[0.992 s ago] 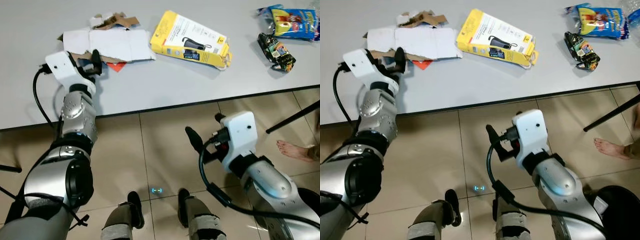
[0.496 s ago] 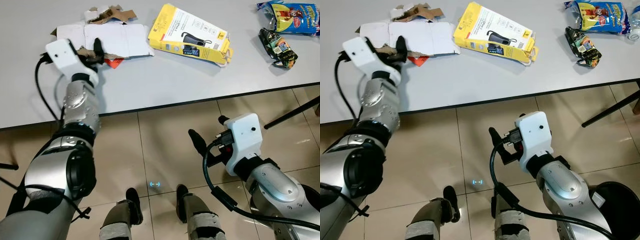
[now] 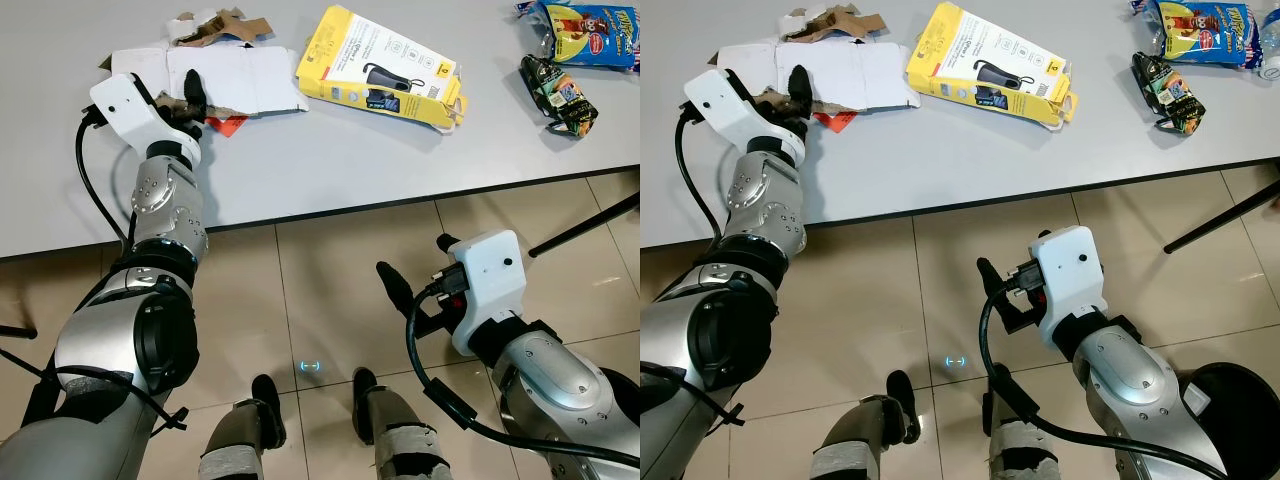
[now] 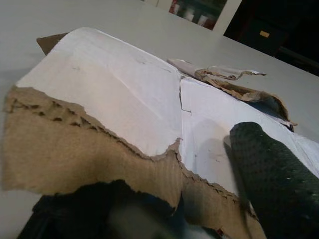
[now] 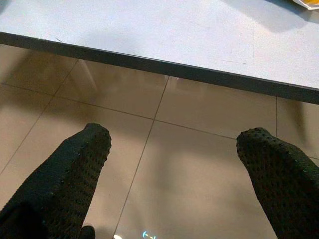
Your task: Picking trash to rubbish bin
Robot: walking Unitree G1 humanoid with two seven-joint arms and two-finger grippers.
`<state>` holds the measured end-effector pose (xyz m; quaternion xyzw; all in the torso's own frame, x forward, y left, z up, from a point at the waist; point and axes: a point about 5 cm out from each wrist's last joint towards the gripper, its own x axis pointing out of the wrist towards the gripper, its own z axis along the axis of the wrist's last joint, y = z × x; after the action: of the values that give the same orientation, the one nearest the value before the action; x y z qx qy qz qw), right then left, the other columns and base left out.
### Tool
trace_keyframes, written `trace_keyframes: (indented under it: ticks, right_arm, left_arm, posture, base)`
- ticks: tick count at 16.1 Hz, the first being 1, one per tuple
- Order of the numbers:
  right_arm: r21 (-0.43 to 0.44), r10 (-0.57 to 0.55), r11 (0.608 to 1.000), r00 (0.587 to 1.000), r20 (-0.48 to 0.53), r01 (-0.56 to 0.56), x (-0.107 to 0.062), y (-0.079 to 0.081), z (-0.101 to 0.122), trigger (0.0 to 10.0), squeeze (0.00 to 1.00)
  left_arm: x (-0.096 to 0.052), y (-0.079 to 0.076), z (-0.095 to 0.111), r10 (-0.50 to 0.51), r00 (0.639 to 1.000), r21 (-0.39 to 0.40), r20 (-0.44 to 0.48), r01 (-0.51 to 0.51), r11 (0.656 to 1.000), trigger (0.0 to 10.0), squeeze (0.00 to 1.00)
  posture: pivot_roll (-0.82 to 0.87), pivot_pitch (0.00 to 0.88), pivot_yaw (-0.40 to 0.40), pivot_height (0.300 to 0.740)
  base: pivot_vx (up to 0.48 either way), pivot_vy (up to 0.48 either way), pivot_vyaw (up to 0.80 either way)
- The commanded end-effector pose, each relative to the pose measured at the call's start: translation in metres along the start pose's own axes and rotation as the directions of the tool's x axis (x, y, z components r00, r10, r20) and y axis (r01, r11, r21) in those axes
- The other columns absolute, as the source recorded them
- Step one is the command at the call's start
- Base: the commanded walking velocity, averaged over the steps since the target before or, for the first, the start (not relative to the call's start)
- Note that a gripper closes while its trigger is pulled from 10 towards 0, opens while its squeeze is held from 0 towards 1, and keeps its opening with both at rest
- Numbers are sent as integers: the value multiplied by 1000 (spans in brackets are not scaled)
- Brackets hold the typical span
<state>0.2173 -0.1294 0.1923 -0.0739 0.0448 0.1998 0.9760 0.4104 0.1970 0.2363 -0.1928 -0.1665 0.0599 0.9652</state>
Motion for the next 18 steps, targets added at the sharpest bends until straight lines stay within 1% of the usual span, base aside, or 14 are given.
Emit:
trace_keyframes:
  ticks: [1, 12, 15, 18]
  right_arm:
    - [6, 11, 1000, 1000, -8, -11, -3, 3, 0, 10000, 0]
    - [9, 9, 1000, 1000, -11, -9, -3, 4, -2, 10000, 0]
    - [9, 13, 1000, 1000, -10, -13, -2, 5, -2, 10000, 0]
    - [13, 20, 1000, 1000, -6, -20, 0, 6, -1, 10000, 0]
  left_arm:
    - [-12, 7, -28, 31, 992, -15, -121, -33, 999, 0, 0]
    - [-12, 11, -27, 40, 992, -13, -119, -42, 999, 0, 0]
    - [-13, 14, -27, 44, 992, -12, -117, -45, 999, 0, 0]
    - [-14, 20, -26, 59, 992, -2, -114, -60, 998, 0, 0]
  posture:
    - [-493, 437, -7, 740]
    - [-486, 440, -4, 740]
    - [-480, 440, -2, 740]
    - [-475, 436, 4, 740]
  base:
    - [0, 0, 0]
    - [0, 0, 0]
    - [0, 0, 0]
    - [0, 0, 0]
